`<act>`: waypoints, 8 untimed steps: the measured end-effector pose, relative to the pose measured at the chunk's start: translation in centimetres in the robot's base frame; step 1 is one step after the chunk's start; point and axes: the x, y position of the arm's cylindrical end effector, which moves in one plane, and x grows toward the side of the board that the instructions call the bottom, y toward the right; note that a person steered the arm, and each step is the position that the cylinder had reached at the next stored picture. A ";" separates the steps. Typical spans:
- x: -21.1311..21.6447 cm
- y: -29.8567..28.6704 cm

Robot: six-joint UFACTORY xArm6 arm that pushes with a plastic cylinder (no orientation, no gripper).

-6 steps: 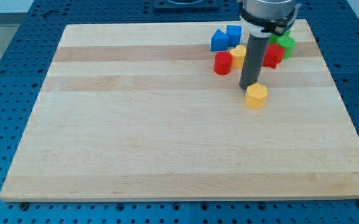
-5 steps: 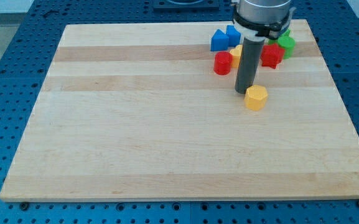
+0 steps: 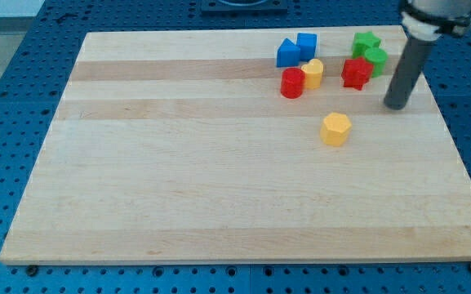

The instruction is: Slide the red star to the right side of the yellow heart

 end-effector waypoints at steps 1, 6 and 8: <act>-0.6 0.0; -4.0 -0.9; -5.2 -1.0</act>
